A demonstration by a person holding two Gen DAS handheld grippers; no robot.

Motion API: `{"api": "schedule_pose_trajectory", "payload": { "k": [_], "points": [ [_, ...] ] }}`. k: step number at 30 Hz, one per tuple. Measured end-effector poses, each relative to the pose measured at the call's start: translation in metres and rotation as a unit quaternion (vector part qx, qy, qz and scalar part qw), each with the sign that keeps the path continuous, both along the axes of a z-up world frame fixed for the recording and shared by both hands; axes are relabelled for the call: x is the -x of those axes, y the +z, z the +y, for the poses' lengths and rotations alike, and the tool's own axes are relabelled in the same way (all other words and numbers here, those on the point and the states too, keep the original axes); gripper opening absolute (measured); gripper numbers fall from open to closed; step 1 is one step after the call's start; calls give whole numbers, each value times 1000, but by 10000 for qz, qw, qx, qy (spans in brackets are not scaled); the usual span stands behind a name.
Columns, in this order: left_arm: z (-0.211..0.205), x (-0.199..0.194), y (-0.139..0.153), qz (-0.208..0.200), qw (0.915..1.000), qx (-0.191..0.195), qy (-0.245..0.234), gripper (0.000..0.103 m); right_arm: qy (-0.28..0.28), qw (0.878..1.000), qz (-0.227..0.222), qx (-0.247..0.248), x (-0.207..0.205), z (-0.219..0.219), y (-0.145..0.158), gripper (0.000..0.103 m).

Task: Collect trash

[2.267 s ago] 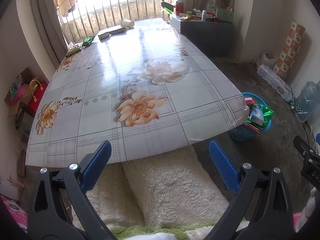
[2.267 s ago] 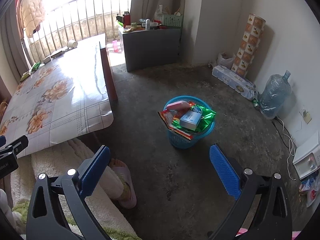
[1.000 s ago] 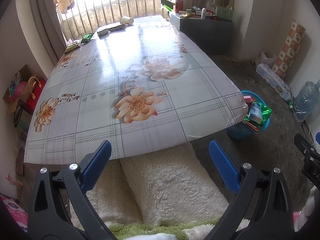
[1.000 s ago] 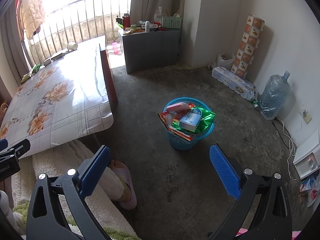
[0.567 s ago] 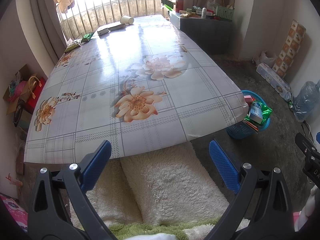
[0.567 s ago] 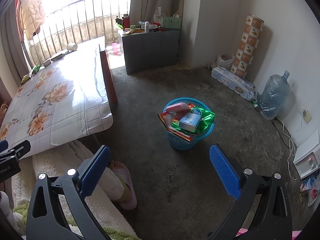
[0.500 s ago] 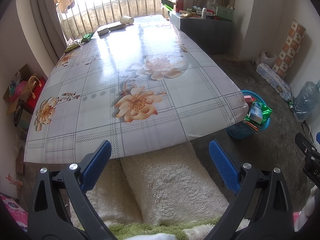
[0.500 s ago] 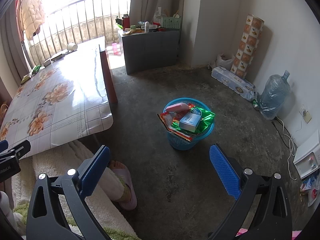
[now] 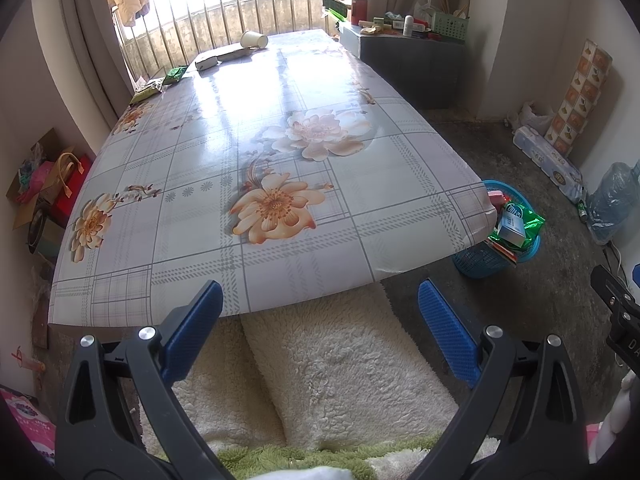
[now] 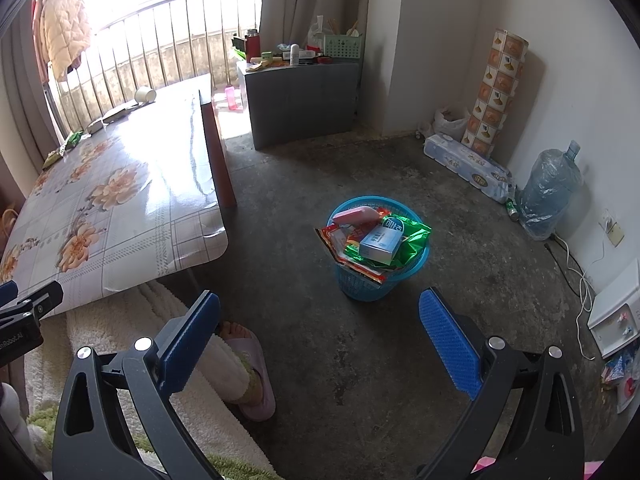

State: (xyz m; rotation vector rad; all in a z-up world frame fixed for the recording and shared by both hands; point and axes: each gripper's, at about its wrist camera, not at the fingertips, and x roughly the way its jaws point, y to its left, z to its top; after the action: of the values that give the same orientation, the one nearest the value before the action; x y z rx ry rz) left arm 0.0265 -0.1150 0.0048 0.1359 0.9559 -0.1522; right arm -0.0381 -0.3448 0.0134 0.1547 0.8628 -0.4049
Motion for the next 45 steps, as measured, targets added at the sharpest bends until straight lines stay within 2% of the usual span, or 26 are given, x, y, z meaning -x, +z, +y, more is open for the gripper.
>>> {"api": "schedule_pose_trajectory", "payload": {
  "k": [45],
  "points": [
    [-3,1,-1,60,10000,10,-9,94,-14,10000,-25,-37,0,3,0,97]
  ]
}}
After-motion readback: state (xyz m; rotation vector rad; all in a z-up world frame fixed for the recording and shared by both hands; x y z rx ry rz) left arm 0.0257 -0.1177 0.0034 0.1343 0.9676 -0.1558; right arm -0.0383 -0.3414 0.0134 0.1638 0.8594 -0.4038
